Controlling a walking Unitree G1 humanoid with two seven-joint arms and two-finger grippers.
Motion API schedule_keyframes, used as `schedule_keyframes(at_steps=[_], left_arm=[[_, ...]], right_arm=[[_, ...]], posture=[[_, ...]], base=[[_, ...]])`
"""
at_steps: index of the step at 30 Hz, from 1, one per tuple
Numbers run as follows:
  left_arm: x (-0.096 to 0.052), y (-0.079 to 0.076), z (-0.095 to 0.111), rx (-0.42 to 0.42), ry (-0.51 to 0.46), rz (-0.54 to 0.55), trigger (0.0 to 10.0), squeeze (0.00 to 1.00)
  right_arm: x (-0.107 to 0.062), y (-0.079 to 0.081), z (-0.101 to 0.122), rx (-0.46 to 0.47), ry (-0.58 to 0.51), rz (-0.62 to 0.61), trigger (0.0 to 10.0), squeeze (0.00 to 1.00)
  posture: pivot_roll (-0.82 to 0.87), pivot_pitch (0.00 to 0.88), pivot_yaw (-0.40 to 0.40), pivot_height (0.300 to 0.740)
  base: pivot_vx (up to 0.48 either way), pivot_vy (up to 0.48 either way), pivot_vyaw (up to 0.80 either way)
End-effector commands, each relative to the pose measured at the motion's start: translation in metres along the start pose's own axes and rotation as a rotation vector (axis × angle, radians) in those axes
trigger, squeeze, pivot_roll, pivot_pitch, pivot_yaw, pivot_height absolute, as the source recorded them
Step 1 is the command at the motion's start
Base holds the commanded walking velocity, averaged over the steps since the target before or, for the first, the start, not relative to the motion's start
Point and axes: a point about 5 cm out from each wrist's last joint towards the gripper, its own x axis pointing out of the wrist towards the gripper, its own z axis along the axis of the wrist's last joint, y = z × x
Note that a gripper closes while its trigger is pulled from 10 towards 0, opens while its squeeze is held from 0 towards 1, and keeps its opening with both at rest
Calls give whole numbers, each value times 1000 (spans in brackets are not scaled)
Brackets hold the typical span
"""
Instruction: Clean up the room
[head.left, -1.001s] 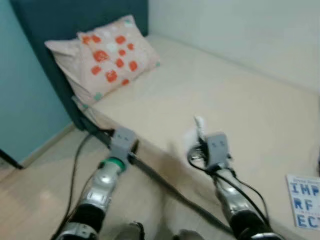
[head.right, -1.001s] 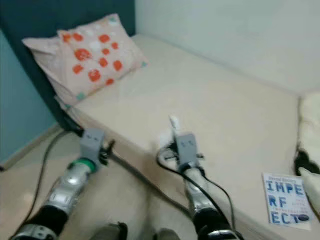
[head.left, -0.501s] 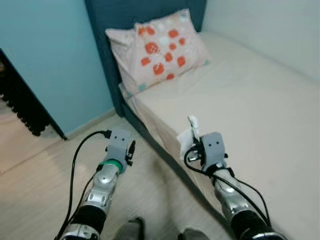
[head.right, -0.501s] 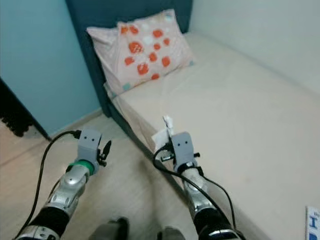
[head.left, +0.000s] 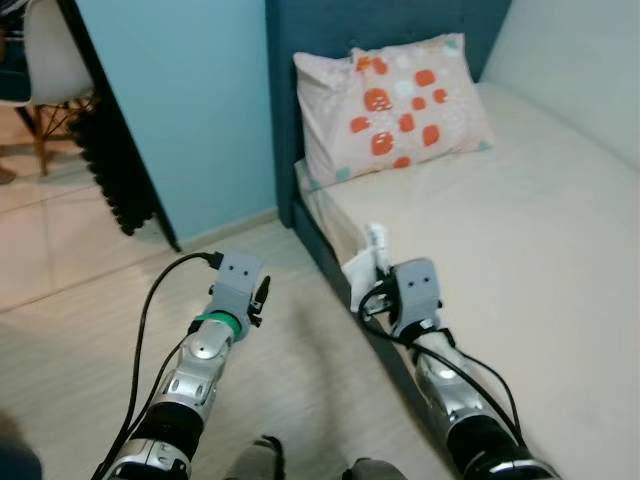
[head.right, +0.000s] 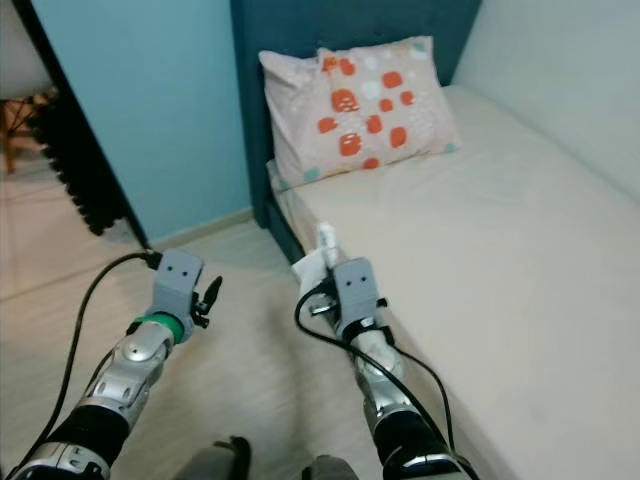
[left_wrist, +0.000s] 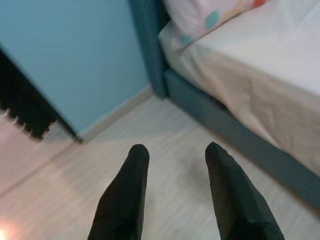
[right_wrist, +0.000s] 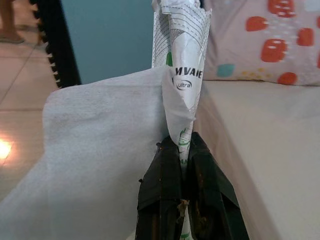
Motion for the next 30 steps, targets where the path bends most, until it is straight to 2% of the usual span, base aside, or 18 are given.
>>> schedule_keyframes(at_steps=[1,30], left_arm=[[-1,-3,-4,5,19,-8,10000,0],[-3,-1,-5,18,13,3,10000,0]], right_arm=[[-3,-2,-4,10,12,-5,10000,0],[-2,2,-1,25,-8,24,10000,0]], posture=[[-13,0,16,685],[-8,0,13,685]], base=[[0,0,725],[0,0,725]])
